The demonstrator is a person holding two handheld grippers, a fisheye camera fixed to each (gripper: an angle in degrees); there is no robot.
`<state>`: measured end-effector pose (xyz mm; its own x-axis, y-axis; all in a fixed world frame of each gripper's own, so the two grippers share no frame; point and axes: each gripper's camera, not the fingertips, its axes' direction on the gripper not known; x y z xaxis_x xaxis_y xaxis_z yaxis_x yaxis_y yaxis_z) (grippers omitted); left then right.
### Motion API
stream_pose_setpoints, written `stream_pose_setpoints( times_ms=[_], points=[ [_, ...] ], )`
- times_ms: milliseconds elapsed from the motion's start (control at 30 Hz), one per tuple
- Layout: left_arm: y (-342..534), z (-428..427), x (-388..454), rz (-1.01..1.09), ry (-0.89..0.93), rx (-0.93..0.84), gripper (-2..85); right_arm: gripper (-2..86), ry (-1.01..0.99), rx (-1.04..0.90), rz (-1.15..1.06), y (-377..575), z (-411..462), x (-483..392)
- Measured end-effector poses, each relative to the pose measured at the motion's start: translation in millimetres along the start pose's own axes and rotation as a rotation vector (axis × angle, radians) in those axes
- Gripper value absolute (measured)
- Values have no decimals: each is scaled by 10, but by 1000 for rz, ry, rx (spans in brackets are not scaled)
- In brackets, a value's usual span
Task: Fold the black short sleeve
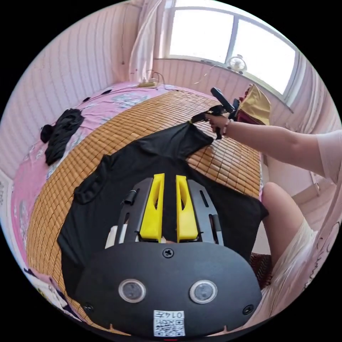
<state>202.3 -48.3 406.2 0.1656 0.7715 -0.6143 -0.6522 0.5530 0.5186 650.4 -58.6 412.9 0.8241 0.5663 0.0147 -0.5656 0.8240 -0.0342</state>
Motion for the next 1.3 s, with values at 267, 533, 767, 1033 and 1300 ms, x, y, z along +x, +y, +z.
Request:
stream_pose_setpoints(
  times_ms=[267, 533, 767, 1033, 1300],
  points=[
    [-1227, 1512, 841, 101, 94, -145, 75, -2, -49, -33, -99, 22, 139, -38],
    [-1159, 1563, 1001, 148, 139, -175, 91, 5, -3, -58, -150, 87, 203, -201],
    [263, 232, 230, -37, 75, -33, 78, 10, 35, 58, -178, 515, -114, -272],
    [2741, -1137, -869, -717, -297, -34, 71, 11, -182, -15, -512, 938, -96, -1774],
    [4111, -1724, -1346, -1095, -402, 177, 76, 16, -443, -229, -899, 1473, 625, -4428]
  ],
)
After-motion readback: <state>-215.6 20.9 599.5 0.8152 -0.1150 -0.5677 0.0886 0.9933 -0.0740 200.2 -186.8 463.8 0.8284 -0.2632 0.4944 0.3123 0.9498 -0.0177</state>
